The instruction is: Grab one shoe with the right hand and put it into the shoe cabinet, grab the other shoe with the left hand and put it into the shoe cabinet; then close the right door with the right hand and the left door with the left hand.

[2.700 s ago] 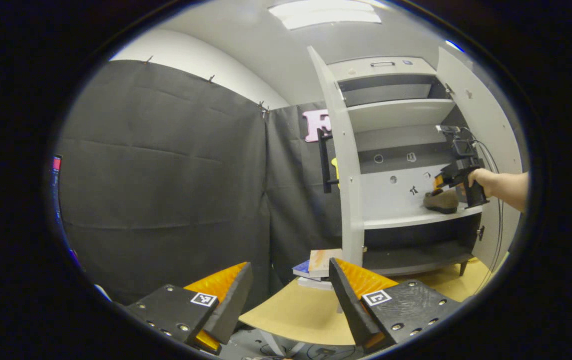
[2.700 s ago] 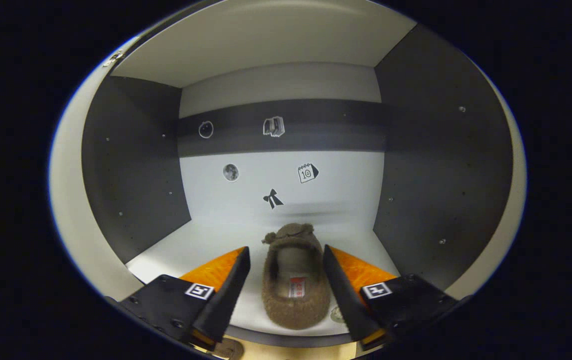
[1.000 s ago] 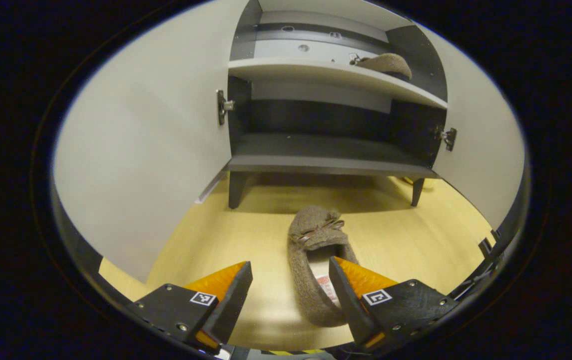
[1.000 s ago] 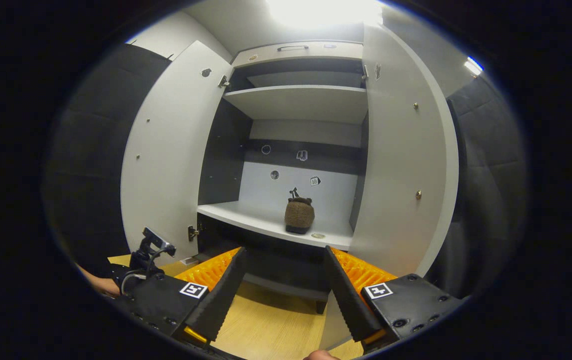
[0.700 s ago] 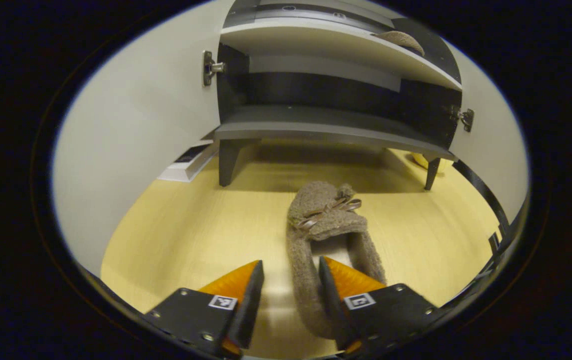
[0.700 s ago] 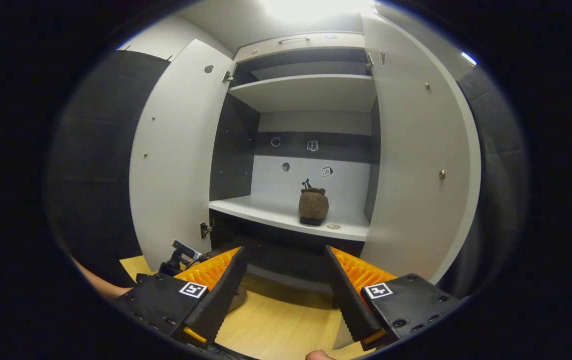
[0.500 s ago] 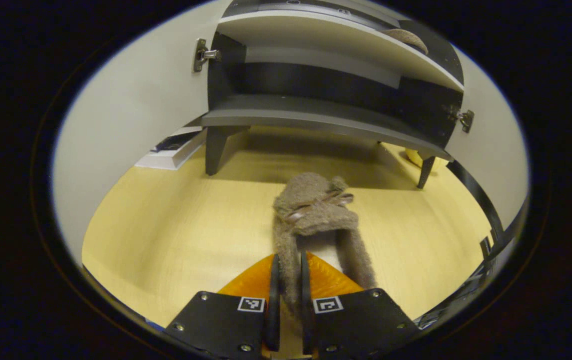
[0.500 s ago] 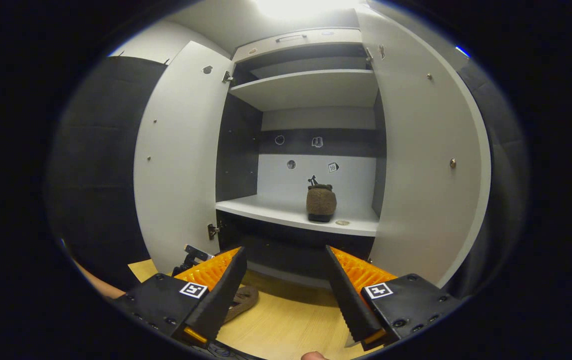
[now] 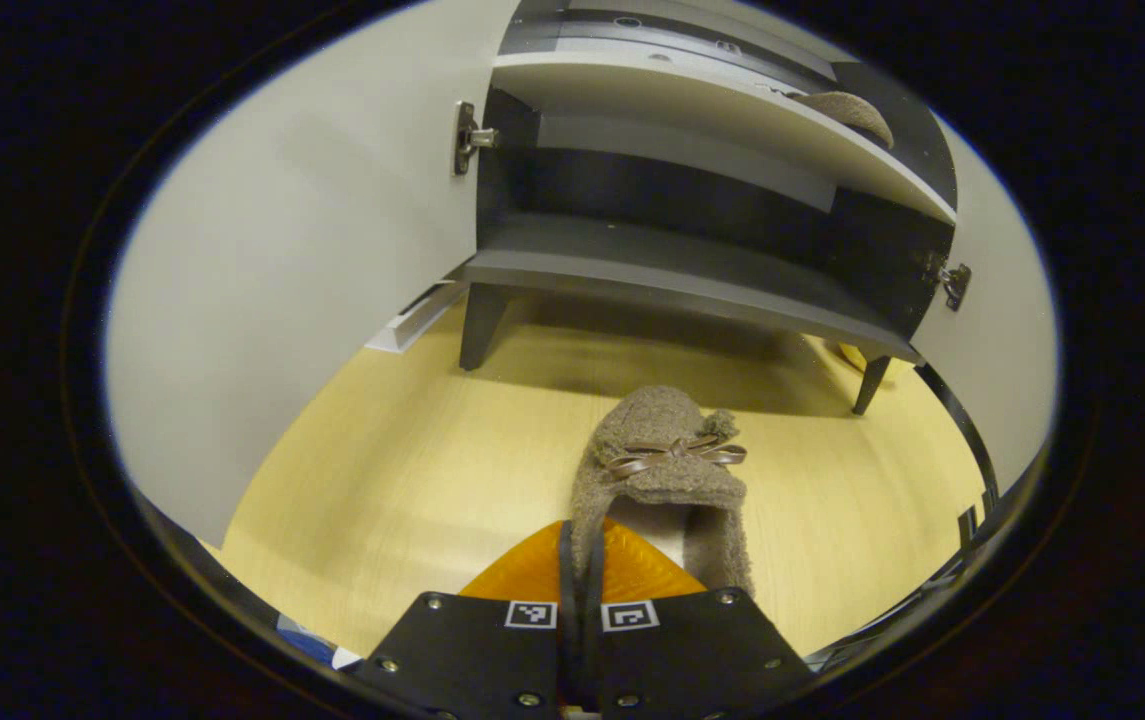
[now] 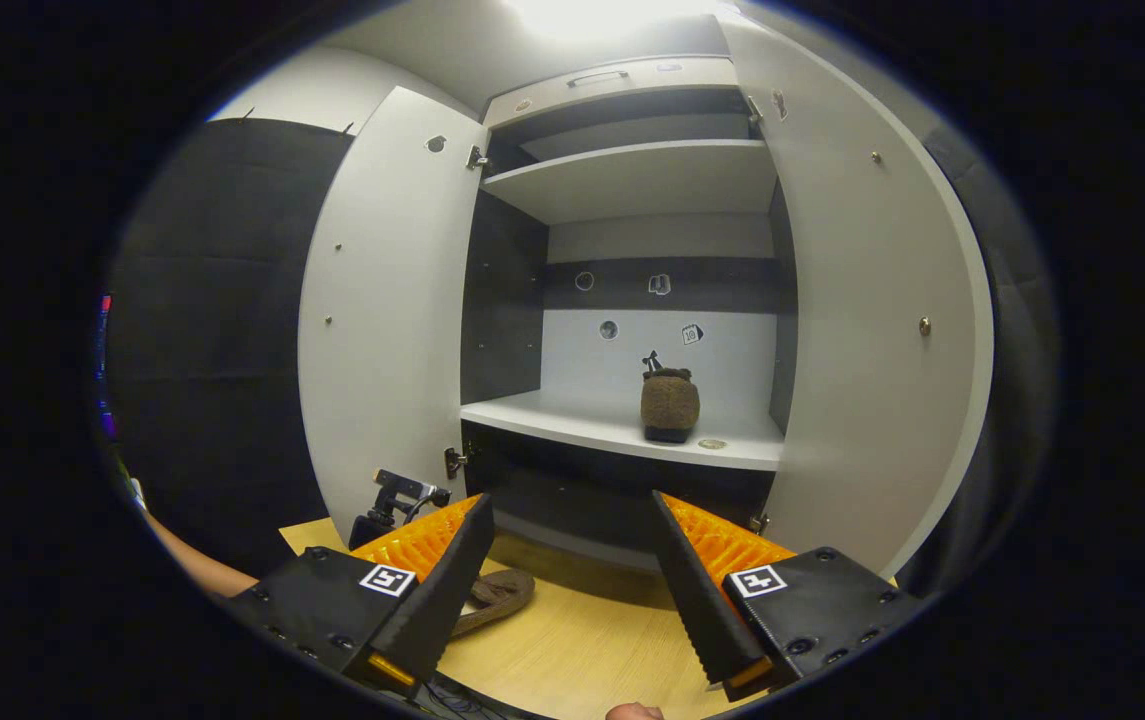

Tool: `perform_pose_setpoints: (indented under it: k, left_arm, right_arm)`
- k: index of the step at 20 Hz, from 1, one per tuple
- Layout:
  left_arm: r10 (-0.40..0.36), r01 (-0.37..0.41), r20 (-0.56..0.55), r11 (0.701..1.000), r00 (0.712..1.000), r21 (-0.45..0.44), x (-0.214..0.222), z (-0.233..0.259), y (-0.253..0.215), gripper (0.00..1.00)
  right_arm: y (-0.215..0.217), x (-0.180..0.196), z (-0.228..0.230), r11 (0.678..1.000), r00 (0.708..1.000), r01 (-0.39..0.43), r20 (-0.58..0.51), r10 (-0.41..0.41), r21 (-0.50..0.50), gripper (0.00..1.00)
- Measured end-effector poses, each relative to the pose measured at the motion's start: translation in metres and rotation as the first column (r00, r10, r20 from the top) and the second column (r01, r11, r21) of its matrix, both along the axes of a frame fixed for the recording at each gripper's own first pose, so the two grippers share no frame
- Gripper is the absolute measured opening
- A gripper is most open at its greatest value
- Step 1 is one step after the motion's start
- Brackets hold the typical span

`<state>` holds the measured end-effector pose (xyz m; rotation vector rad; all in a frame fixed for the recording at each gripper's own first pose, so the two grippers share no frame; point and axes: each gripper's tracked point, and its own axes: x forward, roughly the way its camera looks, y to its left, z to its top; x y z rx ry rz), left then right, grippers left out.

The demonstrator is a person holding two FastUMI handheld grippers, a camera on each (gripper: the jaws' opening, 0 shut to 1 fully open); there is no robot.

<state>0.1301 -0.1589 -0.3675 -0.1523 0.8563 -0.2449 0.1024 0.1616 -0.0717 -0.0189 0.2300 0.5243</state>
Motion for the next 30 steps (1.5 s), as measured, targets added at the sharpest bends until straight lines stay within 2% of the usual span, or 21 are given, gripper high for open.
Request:
perform_pose_setpoints:
  k: [8,17,25,26,27,30]
  left_arm:
    - [-0.010,0.017,0.187,0.999,0.982,-0.034,0.007,0.099,-0.005,0.01]
    - [0.017,0.022,0.377,0.995,0.926,-0.098,0.048,0.219,-0.011,0.01]
    - [0.045,0.029,0.479,0.989,0.877,-0.146,0.117,0.293,-0.027,0.01]
    - [0.054,0.025,0.486,0.988,0.872,-0.154,0.126,0.298,-0.028,0.06]
    - [0.063,0.021,0.494,0.986,0.867,-0.163,0.138,0.305,-0.029,0.01]
    - [0.080,0.016,0.520,0.984,0.851,-0.177,0.171,0.318,-0.034,0.01]
  right_arm:
    - [-0.011,-0.014,0.008,1.000,0.999,0.016,0.028,-0.017,0.008,0.98]
    - [-0.026,-0.029,0.017,0.999,0.997,0.043,0.055,-0.044,0.022,0.98]
    - [-0.037,-0.033,0.016,0.997,0.996,0.075,0.050,-0.077,0.037,0.98]
    - [-0.038,-0.032,0.014,0.996,0.996,0.077,0.047,-0.079,0.034,0.98]
    - [-0.039,-0.032,0.012,0.996,0.996,0.080,0.043,-0.082,0.034,0.98]
    - [-0.039,-0.029,0.007,0.996,0.996,0.081,0.025,-0.082,0.039,0.98]
